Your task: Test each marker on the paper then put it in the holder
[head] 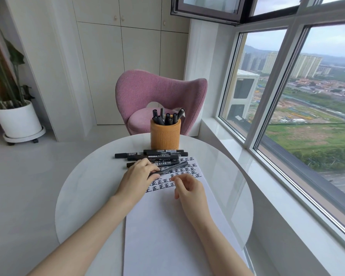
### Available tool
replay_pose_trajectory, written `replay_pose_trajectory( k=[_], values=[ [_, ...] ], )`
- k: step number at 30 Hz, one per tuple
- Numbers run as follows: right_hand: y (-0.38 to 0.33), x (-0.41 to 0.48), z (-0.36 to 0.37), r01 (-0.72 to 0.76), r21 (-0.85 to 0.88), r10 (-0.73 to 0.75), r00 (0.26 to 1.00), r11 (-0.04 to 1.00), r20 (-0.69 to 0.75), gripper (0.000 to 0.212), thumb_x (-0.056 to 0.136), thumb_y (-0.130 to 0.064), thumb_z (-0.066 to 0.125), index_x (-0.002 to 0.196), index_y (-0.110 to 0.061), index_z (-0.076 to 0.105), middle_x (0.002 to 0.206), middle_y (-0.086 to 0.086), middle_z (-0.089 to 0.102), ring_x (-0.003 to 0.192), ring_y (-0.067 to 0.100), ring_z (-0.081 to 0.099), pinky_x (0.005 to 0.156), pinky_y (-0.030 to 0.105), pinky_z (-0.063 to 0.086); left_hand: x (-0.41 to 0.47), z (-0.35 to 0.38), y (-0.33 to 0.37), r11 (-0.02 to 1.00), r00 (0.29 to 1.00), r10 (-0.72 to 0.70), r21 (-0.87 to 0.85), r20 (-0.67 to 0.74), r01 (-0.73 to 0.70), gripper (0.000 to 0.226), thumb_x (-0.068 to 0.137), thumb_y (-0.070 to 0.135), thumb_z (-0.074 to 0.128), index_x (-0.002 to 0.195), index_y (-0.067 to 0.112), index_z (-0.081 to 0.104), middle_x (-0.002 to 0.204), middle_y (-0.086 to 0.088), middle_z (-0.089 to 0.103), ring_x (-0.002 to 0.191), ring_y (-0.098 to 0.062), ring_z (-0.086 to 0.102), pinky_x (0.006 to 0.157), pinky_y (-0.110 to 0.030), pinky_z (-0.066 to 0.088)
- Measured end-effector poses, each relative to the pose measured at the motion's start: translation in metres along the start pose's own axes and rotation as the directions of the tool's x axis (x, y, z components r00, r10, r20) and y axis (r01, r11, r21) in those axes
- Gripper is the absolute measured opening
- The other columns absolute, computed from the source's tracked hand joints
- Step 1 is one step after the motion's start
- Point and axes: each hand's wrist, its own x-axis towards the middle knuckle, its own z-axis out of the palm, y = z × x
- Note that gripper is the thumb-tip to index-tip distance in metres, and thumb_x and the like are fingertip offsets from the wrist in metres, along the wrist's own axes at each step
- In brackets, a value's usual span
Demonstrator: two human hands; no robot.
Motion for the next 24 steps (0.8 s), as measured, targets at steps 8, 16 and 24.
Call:
replay_pose_trajectory(
  k=[8,16,24],
  values=[
    [-0.007,-0.002,-0.001,-0.012,0.203,0.018,0.999,0.979,-0.027,0.031,0.091,-0.043,0.058,0.095,-0.011,0.06,0.054,-0.002,0.047,0.048,0.008,0.041,0.051,0.022,0.032,-0.029,-0.016,0.02,0.931,1.0,0.008,-0.364,0.007,-0.005,0.014,0.087,0.014,0.064,0.097,0.022,0.067,0.092,0.012,0.055,0.081,0.005,0.054,0.073,-0.007,0.038],
    [-0.013,-0.006,-0.005,0.09,0.271,-0.084,0.996,0.958,-0.032,0.024,0.091,-0.023,0.064,0.07,-0.014,0.055,0.051,-0.003,0.048,0.048,0.008,0.041,0.051,0.018,0.035,-0.05,-0.014,0.038,0.891,0.989,-0.018,-0.446,0.144,0.081,0.012,0.091,0.024,0.058,0.102,0.026,0.056,0.099,0.014,0.063,0.093,0.001,0.057,0.084,-0.017,0.044],
    [-0.017,-0.01,-0.005,0.155,0.343,-0.171,0.985,0.927,0.016,0.022,0.094,-0.017,0.059,0.074,-0.01,0.055,0.052,-0.006,0.046,0.049,0.007,0.04,0.05,0.016,0.035,-0.05,-0.012,0.051,0.919,0.994,0.004,-0.392,0.113,0.041,0.017,0.097,0.037,0.041,0.095,0.026,0.053,0.091,0.013,0.064,0.086,-0.011,0.056,0.081,-0.033,0.045]
  ],
)
